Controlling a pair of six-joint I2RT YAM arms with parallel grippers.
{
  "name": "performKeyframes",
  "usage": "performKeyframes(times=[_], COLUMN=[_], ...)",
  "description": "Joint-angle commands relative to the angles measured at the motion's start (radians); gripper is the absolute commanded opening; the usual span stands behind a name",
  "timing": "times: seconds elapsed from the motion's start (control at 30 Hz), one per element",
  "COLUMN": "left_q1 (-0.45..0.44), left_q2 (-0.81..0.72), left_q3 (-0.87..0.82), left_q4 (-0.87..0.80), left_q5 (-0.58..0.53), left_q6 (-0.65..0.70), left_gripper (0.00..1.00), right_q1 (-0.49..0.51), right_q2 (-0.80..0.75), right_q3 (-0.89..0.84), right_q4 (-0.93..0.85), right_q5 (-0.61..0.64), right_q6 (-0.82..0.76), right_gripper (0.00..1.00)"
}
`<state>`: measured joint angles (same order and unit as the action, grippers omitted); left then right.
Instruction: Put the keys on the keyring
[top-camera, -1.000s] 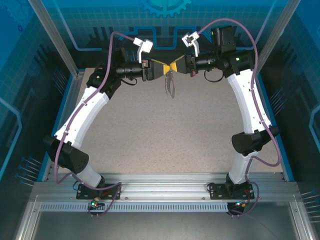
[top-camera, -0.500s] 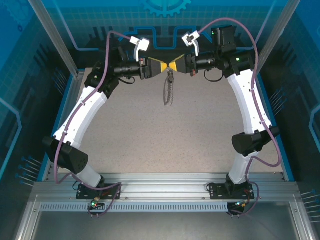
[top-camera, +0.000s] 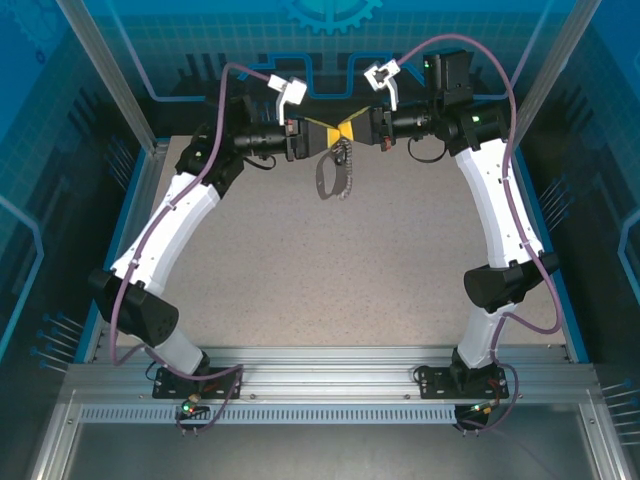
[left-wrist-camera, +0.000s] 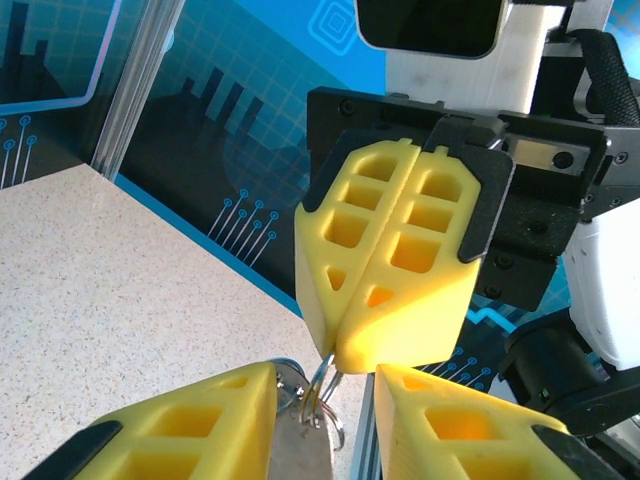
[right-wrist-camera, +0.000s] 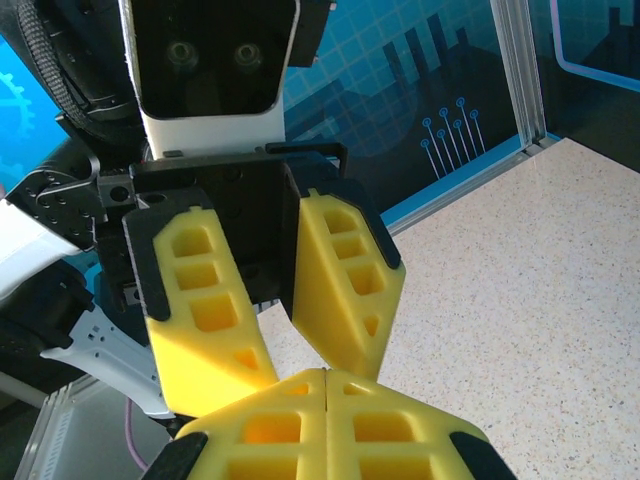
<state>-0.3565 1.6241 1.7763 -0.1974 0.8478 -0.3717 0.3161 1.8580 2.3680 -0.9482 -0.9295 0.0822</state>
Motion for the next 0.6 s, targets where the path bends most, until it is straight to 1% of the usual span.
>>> performKeyframes(times=[0.0,0.07,0.3,0.4,0.43,0.47,0.53,0.57], left_q1=[-0.006,-0.009,-0.015,-0.016,-0.016,-0.016,-0.016,-0.016], left_q2=[0.013,0.014,0.017,0.020,0.022,0.022,0.019,0.016], left_q3=[0.021,0.021,0.021,0.019,0.017,0.014,0.007,0.001], left_q4=[0.018,0.019,0.042,0.068,0.079,0.093,0.118,0.139], left_q5=[0.031,0.033,0.026,0.023,0.021,0.017,0.003,-0.006], left_q6=[-0.015,-0.017,-0.027,-0.046,-0.054,-0.065,-0.079,-0.090], left_gripper=[0.30,0.25,0.14,0.06,0.02,0.00,0.00,0.00], right_q1=[0.011,0.012,0.013,0.014,0.013,0.013,0.011,0.007], right_q2=[-0.031,-0.028,-0.028,-0.028,-0.028,-0.028,-0.030,-0.034], right_q3=[-0.010,-0.010,-0.010,-0.010,-0.010,-0.010,-0.011,-0.018], right_q4=[0.038,0.041,0.042,0.041,0.041,0.042,0.047,0.058], right_q5=[-0.042,-0.043,-0.046,-0.047,-0.046,-0.044,-0.035,-0.033], right_q6=[0.015,0.017,0.015,0.015,0.015,0.017,0.029,0.042], right_gripper=[0.00,0.00,0.00,0.00,0.00,0.00,0.00,0.11])
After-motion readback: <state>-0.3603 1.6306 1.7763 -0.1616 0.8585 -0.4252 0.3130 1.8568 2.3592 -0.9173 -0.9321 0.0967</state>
